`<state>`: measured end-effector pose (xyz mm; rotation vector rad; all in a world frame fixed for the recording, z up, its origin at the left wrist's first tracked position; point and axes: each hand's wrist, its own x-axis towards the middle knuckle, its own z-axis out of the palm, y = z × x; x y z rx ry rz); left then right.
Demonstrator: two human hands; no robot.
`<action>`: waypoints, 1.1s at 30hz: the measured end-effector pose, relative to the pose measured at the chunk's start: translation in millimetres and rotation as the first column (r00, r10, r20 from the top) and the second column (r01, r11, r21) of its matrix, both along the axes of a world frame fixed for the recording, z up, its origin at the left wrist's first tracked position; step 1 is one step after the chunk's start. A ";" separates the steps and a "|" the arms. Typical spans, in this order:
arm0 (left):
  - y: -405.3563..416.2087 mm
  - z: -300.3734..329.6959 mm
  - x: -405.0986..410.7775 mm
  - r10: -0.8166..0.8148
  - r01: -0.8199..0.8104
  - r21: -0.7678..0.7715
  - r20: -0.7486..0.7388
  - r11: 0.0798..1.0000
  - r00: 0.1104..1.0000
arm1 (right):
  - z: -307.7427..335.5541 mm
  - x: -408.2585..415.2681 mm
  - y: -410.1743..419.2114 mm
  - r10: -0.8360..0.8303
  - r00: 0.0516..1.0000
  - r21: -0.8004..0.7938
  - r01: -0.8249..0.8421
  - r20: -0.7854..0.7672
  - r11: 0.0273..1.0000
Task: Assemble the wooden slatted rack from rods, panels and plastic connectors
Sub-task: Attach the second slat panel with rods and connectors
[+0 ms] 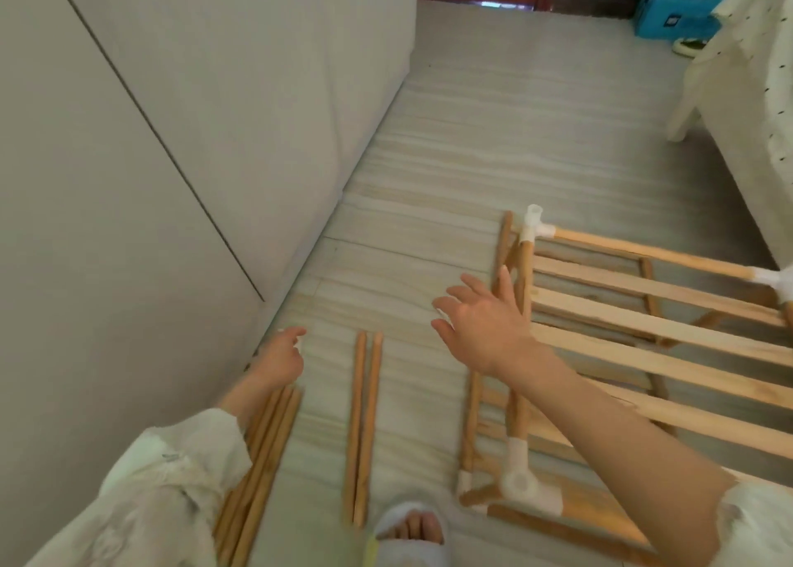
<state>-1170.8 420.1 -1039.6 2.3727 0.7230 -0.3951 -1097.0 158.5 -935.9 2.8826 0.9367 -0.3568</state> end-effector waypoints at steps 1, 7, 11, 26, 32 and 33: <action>6.4 -19.5 2.7 -0.013 0.015 0.054 -0.029 0.998 0.999 | -5.8 4.6 -0.5 -0.014 1.000 -0.018 0.014 -0.002 1.000; 23.8 -90.4 35.6 -0.173 0.249 0.384 -0.222 0.889 0.960 | -25.4 6.4 -10.8 0.021 0.997 -0.073 -0.016 0.076 0.997; 19.7 -116.8 47.5 -0.048 0.109 0.321 -0.192 0.941 0.980 | -27.5 6.3 -11.3 0.029 0.997 -0.047 -0.026 0.077 0.999; -110.7 101.4 48.5 -0.091 0.296 -0.260 0.592 0.919 0.801 | 45.2 -24.0 -51.3 -0.196 0.957 0.566 0.284 -0.212 0.774; -206.2 221.3 18.6 -0.237 0.602 -0.391 0.667 0.697 0.707 | 123.9 -68.4 -126.3 -0.277 0.851 0.632 0.519 -0.447 0.575; -221.8 236.7 13.7 -0.266 0.639 -0.379 0.681 0.669 0.682 | 135.4 -77.3 -141.3 -0.280 0.837 0.662 0.544 -0.470 0.516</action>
